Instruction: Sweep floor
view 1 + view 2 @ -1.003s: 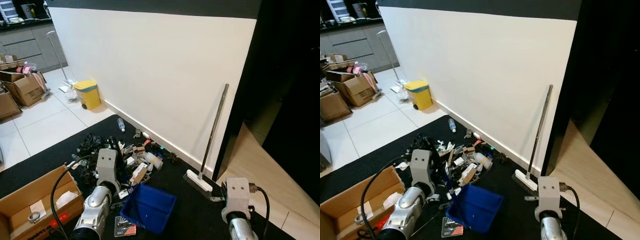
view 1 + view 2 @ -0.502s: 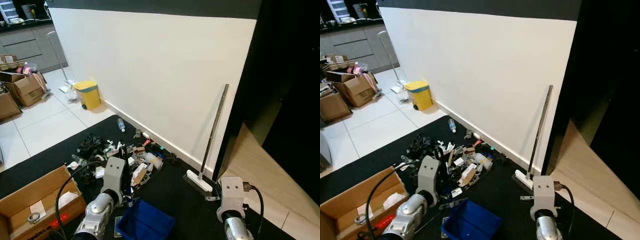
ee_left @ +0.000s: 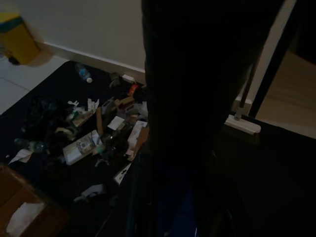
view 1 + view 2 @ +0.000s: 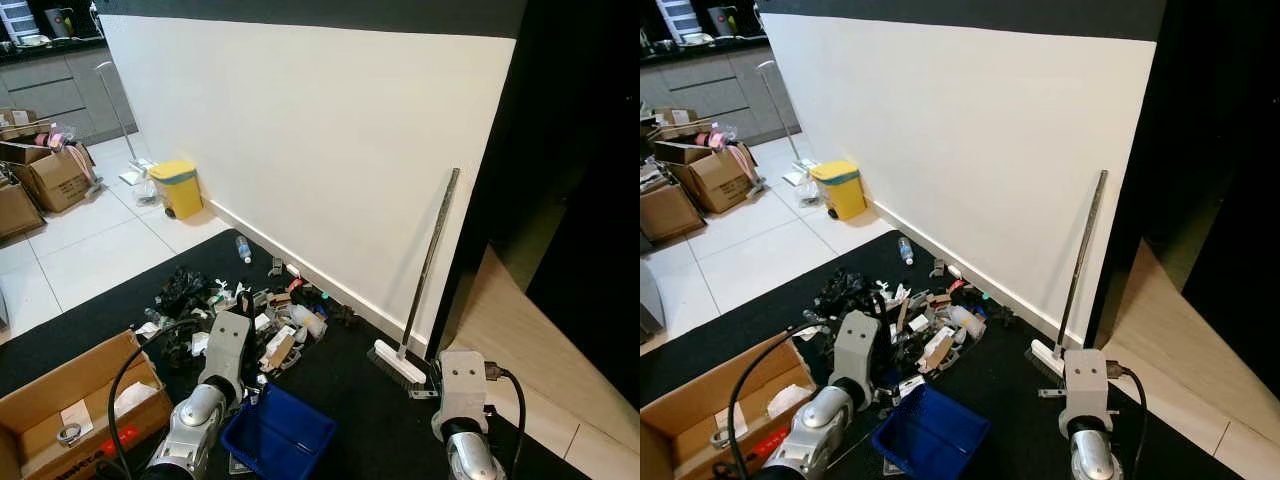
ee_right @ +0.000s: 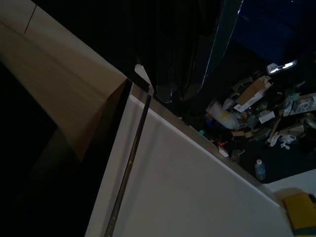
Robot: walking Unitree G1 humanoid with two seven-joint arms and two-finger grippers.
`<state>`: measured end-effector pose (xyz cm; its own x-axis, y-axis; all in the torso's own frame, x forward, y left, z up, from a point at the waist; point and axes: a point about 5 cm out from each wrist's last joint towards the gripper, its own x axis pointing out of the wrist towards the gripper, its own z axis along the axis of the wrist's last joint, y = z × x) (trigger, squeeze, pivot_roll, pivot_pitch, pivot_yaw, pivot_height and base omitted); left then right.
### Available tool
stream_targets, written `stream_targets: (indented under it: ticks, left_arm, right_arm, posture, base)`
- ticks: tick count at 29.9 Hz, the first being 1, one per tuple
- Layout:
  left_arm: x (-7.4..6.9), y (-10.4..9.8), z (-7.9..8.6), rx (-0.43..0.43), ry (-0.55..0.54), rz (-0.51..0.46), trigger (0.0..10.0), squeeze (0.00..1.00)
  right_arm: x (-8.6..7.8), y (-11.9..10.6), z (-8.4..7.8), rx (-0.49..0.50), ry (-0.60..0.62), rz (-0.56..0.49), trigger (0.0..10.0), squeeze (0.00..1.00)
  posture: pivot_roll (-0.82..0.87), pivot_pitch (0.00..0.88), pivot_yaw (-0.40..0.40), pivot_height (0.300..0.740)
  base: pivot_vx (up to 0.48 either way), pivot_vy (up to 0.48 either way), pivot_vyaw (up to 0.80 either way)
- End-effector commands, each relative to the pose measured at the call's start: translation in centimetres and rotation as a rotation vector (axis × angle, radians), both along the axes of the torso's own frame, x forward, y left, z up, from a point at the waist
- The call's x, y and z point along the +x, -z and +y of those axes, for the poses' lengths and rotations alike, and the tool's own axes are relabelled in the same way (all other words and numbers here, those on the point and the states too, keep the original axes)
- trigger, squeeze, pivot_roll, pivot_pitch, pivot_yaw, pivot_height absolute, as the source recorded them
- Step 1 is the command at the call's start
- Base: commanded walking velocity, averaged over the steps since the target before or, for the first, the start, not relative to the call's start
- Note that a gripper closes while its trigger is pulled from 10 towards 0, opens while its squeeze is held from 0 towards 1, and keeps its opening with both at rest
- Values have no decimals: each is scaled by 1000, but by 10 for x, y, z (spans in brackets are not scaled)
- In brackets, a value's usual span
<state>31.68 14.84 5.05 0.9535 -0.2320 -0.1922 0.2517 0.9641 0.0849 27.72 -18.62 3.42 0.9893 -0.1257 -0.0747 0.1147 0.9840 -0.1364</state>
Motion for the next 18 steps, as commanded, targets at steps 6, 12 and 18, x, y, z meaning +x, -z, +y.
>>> stream_targets:
  ticks: [6, 12, 18]
  left_arm:
    - [2, -4, -1, -18, -13, -31, 10000, 0]
    - [1, -7, -3, -18, 0, -56, 10000, 0]
    - [2, -9, -4, 1, 9, -81, 10000, 0]
  right_arm:
    - [0, 3, 3, 2, -21, 13, 10000, 0]
    - [0, 3, 3, 1, -22, 14, 10000, 0]
    - [0, 3, 3, 1, -24, 16, 10000, 0]
  posture:
    - [-41, 79, 69, 740]
    - [-41, 80, 68, 740]
    - [-41, 78, 66, 740]
  base:
    - [0, 0, 0]
    - [0, 0, 0]
    - [0, 0, 0]
